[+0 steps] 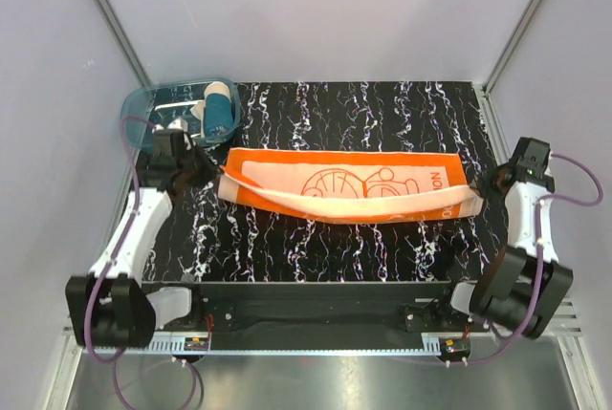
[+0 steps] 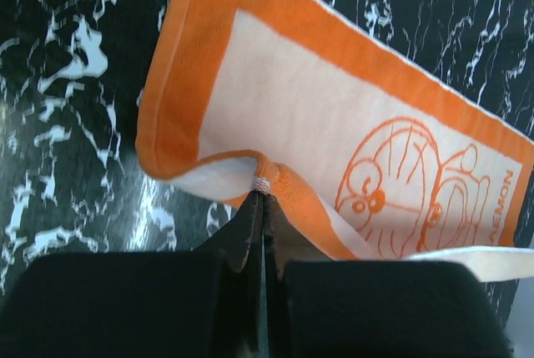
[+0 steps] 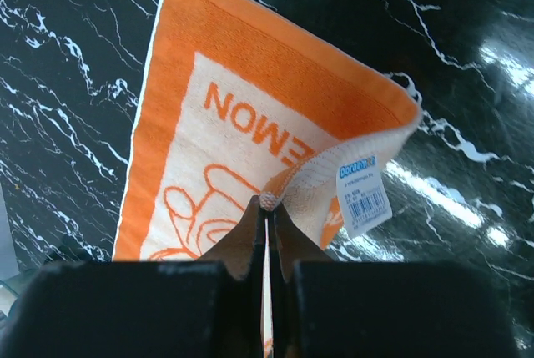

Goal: Roll the towels
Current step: Fold the towel

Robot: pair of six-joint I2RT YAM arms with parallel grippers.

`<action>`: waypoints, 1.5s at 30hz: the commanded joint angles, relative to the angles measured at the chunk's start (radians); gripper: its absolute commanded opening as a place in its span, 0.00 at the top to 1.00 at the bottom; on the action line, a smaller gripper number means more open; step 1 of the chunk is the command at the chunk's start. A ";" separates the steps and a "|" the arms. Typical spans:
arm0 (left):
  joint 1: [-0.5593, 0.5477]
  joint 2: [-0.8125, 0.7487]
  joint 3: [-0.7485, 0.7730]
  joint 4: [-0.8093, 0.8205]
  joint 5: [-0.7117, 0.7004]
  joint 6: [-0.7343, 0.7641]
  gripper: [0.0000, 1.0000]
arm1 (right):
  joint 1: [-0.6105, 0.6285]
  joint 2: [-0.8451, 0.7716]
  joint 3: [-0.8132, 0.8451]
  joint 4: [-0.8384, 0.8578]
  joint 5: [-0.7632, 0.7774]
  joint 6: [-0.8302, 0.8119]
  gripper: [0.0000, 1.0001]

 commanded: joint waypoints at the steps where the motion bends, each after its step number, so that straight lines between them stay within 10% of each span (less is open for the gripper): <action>1: 0.007 0.105 0.101 0.118 -0.028 0.041 1.00 | 0.000 0.096 0.086 0.105 -0.036 -0.023 1.00; 39: 0.018 0.808 0.635 0.041 -0.125 0.084 0.99 | 0.130 0.794 0.626 0.090 -0.052 -0.020 0.99; 42: 0.018 0.825 0.650 0.047 -0.113 0.084 0.63 | 0.133 0.809 0.649 0.103 -0.055 -0.020 0.63; 45: 0.022 0.818 0.666 0.034 -0.114 0.087 0.38 | 0.133 0.797 0.674 0.107 -0.059 -0.030 0.47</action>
